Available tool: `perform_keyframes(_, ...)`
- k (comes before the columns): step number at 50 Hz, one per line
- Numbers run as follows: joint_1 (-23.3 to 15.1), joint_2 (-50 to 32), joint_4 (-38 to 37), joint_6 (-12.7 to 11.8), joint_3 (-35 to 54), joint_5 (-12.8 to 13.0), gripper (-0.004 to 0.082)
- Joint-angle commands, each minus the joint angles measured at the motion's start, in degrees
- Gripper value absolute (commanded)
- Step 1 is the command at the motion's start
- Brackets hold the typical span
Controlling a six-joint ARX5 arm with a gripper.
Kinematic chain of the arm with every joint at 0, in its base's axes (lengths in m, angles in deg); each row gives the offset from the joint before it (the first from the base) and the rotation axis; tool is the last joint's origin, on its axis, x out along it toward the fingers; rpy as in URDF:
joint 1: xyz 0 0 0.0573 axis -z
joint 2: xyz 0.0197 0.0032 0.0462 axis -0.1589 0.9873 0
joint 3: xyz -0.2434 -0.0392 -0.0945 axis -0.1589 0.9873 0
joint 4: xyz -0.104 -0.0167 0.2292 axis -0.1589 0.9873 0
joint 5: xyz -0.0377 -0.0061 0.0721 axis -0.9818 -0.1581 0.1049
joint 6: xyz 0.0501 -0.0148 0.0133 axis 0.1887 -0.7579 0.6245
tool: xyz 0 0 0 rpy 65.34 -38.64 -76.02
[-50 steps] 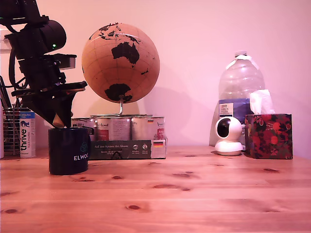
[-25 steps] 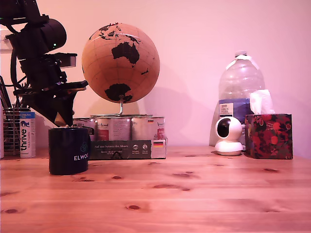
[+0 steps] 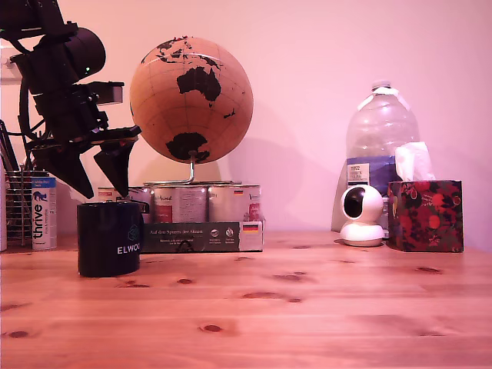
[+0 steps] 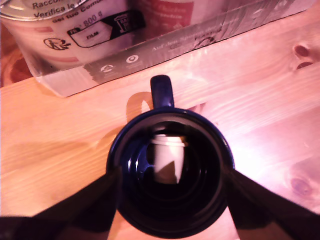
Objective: Pick up the coffee capsules from the table one by one and drop them inside the nearest coffee cup
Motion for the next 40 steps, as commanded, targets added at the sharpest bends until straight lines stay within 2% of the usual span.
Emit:
perform_keyframes(1, -0.3, 0.6, -0.1, 0.3, -1.1, -0.1, 0.0531)
perform_keyframes(4, -0.3, 0.3, 0.2, 0.3, -1.1, -0.1, 0.0484)
perform_keyframes(7, -0.3, -0.1, 0.5, 0.3, -1.1, -0.1, 0.0395)
perform_keyframes(14, -0.3, -1.9, 0.8, 0.3, -1.1, -0.6, 0.0108)
perform_keyframes(18, -0.3, -2.9, 0.4, 0.8, -1.0, -1.3, 0.0003)
perform_keyframes(21, -0.3, -3.8, 0.3, 1.5, -1.0, -2.3, -0.0019)
perform_keyframes(30, -0.3, -6.6, 0.0, 1.5, -0.7, -6.1, -0.0019)
perform_keyframes(40, -0.3, -11.6, -3.1, 1.5, 3.0, -6.2, -0.0019)
